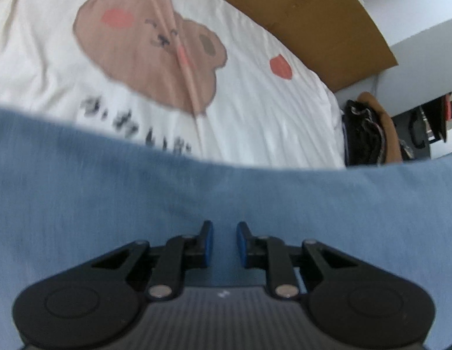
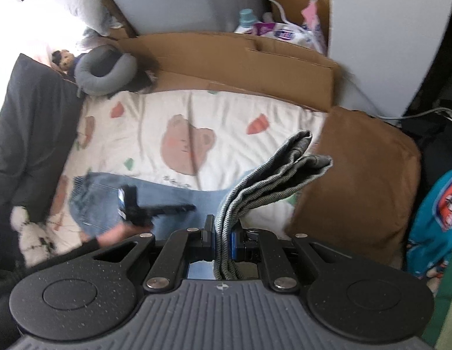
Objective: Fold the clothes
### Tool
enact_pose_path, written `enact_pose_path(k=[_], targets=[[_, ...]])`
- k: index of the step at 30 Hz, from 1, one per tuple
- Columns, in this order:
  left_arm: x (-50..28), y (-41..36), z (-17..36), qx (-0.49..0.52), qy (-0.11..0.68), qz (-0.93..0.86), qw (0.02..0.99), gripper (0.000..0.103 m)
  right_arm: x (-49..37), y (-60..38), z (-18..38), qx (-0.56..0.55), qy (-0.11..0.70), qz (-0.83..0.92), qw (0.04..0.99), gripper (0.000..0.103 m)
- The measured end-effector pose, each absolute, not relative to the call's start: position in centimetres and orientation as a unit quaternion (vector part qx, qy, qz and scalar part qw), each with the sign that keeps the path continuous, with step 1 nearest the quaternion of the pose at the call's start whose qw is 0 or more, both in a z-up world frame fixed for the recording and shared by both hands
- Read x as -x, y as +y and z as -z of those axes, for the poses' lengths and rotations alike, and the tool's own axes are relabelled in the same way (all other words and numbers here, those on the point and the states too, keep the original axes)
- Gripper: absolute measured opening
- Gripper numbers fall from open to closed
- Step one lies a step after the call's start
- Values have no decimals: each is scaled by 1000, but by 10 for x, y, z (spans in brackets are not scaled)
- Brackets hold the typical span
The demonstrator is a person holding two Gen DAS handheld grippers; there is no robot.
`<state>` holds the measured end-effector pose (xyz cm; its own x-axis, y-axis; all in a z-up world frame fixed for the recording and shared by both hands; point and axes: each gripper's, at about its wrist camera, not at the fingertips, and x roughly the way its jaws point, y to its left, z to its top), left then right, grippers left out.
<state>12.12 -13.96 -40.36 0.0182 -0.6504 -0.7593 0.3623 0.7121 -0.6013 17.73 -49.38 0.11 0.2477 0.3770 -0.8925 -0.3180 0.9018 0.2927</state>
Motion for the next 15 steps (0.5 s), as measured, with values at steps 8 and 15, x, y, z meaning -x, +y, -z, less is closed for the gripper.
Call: enact_pose_path(k=[8,15], targets=[[-74,-100,411,183,617,362,674,19,-182,-428,-20,0,569,-249,784,8],[-30,-88,420,137,655,399,627,16,-186,-362,-38,17,566,-280,775,8]])
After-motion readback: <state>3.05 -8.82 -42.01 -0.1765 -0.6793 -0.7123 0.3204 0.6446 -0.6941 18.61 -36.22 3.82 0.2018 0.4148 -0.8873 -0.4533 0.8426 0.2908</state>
